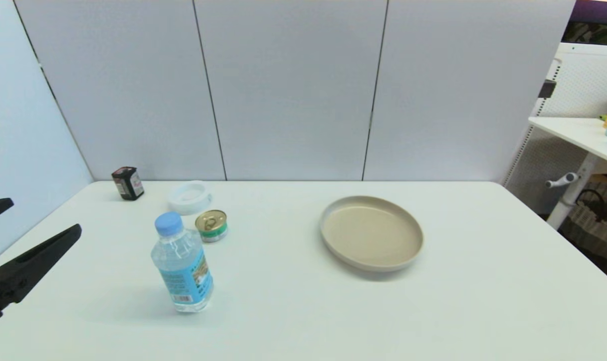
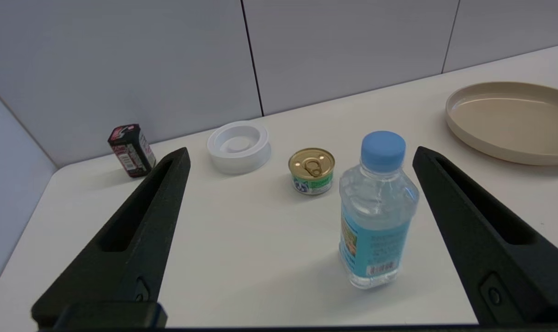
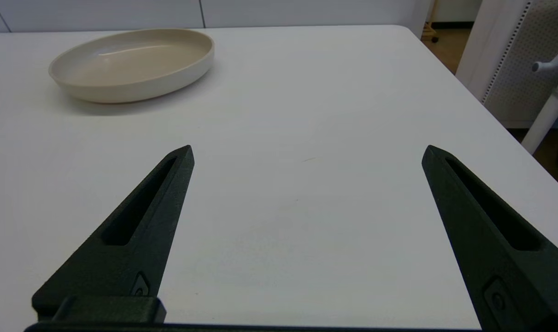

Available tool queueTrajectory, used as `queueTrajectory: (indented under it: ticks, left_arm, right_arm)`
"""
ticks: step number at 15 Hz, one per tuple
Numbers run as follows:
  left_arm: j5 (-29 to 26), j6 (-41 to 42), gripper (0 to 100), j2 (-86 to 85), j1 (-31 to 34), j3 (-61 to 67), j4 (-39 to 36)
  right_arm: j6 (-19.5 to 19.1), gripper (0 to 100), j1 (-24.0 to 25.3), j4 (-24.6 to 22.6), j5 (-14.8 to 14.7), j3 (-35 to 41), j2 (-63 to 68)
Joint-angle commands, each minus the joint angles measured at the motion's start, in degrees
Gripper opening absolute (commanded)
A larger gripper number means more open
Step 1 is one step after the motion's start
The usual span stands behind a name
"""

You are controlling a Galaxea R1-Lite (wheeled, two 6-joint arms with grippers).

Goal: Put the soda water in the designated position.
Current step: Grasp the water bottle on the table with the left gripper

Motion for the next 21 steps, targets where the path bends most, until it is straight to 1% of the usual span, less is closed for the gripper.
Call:
queueTrajectory:
  ticks: [1, 2, 4, 6, 7, 8, 10, 11, 14, 16, 19, 21]
  left_arm:
    - [-5.04, -0.12, 100, 10.26, -0.06, 4.7, -9.26]
    - [-7.24, -0.03, 100, 12.19, -0.06, 5.05, -9.61]
    - [-8.29, 0.14, 100, 14.04, -0.06, 5.84, -10.84]
    - [-8.55, -0.21, 100, 16.59, -0.15, 8.91, -17.43]
    - [-8.55, -0.47, 100, 17.64, -0.94, 11.02, -20.33]
    - [-8.55, -0.91, 100, 18.26, -2.34, 12.34, -21.48]
    - [-8.38, -1.62, 100, 19.75, -5.59, 12.52, -21.83]
    - [-7.76, -1.88, 100, 20.63, -7.97, 12.17, -21.83]
    - [-1.96, -3.2, 100, 22.04, -13.86, 11.2, -22.0]
    - [0.41, -4.43, 100, 23.44, -16.67, 10.76, -22.0]
    - [2.96, -4.87, 100, 28.19, -16.58, 7.33, -22.53]
    - [3.66, -7.15, 100, 32.76, -16.58, 5.22, -25.34]
  right_arm:
    - [0.0, 100, 0.08, 0.02, 0.0, 0.09, 0.07]
    - [0.0, 100, -0.01, 0.02, 0.0, 0.09, 0.07]
    - [0.0, 100, -0.01, 0.02, 0.0, 0.09, 0.07]
    - [0.0, 100, -0.01, 0.02, 0.0, 0.09, 0.07]
    - [0.0, 100, -0.01, 0.02, 0.0, 0.09, 0.07]
    - [0.0, 100, -0.01, 0.02, 0.0, 0.09, 0.07]
    - [0.0, 100, -0.01, 0.02, 0.0, 0.09, 0.07]
    - [0.0, 100, -0.01, 0.02, 0.0, 0.09, 0.07]
    - [0.0, 100, 0.08, 0.02, 0.0, 0.09, 0.07]
    - [0.0, 100, -0.01, 0.02, 0.0, 0.09, 0.07]
    - [0.0, 100, -0.01, 0.02, 0.0, 0.09, 0.07]
    - [0.0, 100, -0.01, 0.02, 0.0, 0.09, 0.07]
